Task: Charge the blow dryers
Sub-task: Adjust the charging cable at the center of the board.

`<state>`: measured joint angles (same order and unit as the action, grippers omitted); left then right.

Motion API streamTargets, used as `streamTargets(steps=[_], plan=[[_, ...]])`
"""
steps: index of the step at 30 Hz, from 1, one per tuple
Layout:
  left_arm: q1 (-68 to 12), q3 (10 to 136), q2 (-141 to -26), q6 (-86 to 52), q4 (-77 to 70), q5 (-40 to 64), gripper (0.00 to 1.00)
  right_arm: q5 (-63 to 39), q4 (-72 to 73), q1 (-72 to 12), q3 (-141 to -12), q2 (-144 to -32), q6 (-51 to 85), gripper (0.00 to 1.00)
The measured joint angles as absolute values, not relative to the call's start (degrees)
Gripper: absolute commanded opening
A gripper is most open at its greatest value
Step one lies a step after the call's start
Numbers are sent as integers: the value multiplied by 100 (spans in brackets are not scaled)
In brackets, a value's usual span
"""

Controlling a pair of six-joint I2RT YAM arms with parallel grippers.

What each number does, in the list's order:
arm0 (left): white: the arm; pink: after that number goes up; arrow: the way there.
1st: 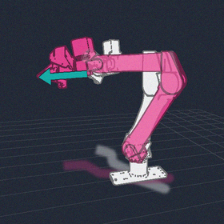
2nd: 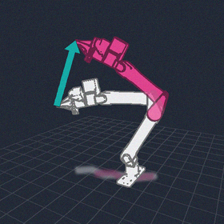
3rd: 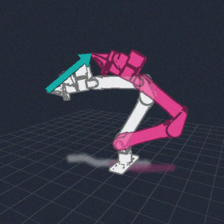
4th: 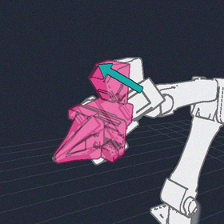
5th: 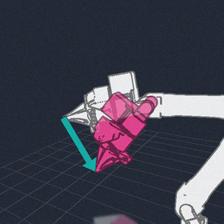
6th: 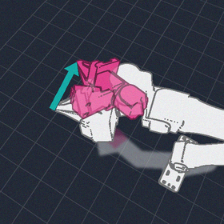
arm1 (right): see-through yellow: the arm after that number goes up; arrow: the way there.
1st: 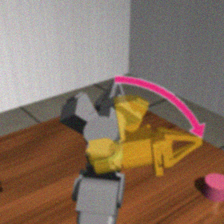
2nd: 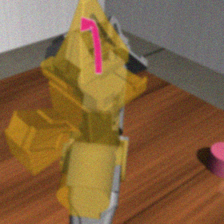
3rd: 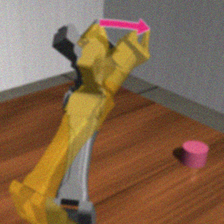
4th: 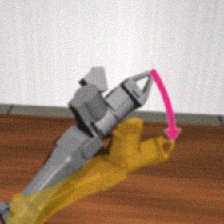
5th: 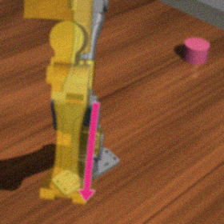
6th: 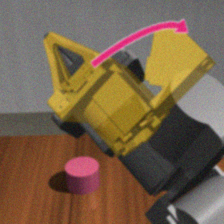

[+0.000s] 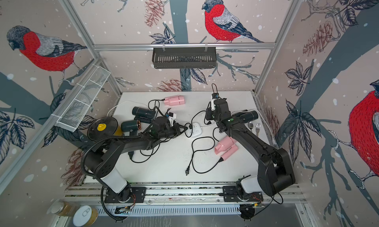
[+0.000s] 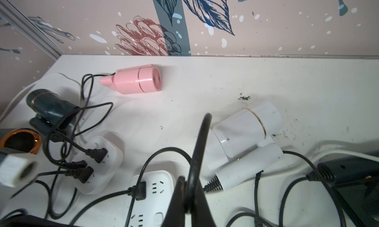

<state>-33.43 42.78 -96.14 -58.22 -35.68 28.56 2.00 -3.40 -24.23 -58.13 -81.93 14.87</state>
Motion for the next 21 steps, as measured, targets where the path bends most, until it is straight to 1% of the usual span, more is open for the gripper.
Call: streamTargets(steps=[4,10,15,21], plan=[[-3242,4320,-9616,-5852,-3575,3037,4,561,-250,-2423,-5741,-8462,1479,3],[-3146,4401,-9644,-5778,-3378,3146,7,1177,-84,-2370,-5857,-9102,1448,3],[-3120,4523,-9647,-5535,-3131,3186,9,1133,110,-2355,-6088,-9483,1354,3],[-3079,4639,-9692,-5655,-3208,3500,9,735,589,-2202,-5907,-9360,1667,3]])
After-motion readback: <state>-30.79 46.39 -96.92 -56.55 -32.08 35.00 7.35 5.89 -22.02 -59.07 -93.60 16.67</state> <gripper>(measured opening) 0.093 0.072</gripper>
